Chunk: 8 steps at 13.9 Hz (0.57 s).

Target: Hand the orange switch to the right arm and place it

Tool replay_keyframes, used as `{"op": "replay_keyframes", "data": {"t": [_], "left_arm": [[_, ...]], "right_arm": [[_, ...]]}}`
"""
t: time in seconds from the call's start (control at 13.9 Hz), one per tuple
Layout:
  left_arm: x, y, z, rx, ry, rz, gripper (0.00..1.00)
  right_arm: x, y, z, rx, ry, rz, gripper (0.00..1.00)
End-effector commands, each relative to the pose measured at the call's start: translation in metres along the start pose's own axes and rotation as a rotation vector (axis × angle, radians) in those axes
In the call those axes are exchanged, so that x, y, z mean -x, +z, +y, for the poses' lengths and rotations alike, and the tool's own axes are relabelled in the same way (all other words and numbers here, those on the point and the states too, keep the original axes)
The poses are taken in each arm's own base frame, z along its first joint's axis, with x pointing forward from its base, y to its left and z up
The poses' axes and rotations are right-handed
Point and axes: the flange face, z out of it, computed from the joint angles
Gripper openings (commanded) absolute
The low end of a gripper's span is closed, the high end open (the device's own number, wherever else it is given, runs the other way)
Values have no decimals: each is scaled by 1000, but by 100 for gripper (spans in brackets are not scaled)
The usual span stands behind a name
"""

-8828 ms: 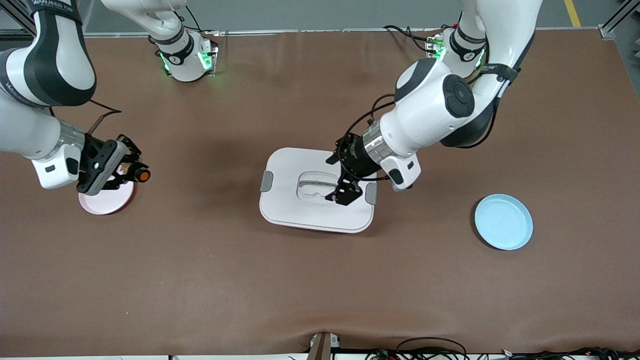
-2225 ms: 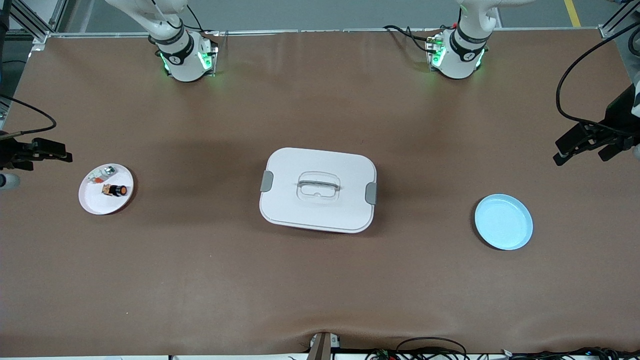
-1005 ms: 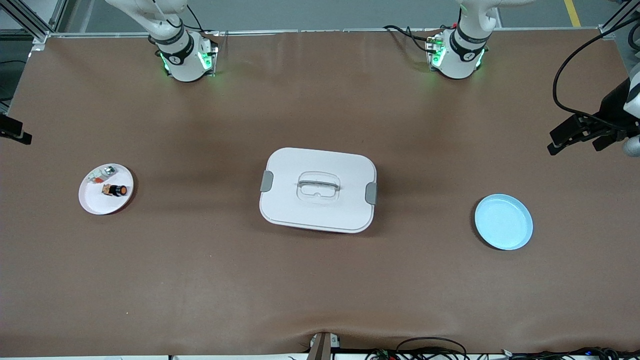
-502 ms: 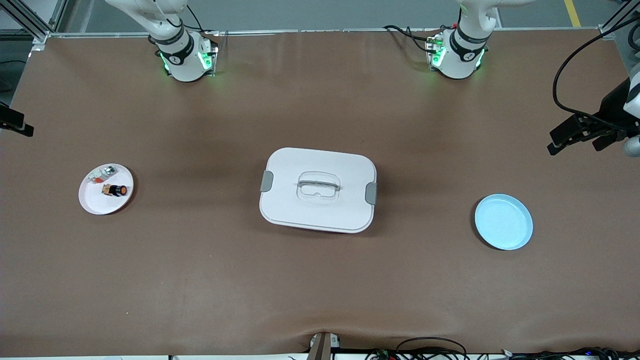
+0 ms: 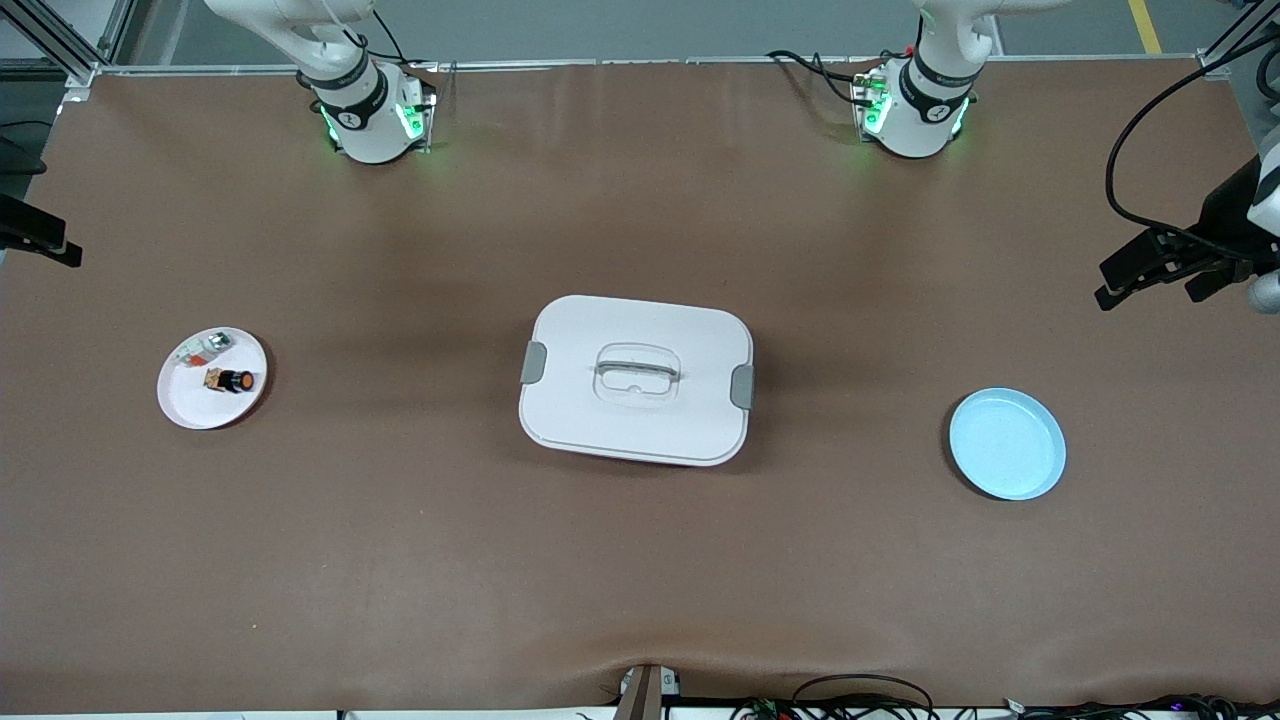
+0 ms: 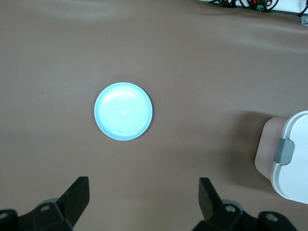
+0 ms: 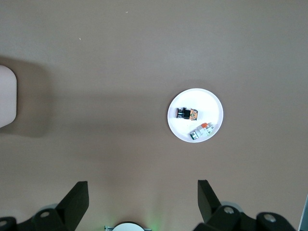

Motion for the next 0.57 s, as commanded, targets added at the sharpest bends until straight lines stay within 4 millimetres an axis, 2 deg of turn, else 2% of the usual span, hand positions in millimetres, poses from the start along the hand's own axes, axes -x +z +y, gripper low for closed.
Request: {"op": "replay_keyframes", "data": {"t": [0.0,0.14,0.36,0.5], "left_arm": [[-1,-5,1,-3,2,-5,100],[-1,-5,1,-3,2,-5,100],[-1,-5,1,-3,2,-5,100],[-1,-5,0,-3,0,-5,100]], "right_arm": [[7,-6,2,-4,20,11,100],[8,-10,5,-7,24,22,100],[25,-30,2,-6,21,54,100],[25,-25,7,-10,28,43,100]]}}
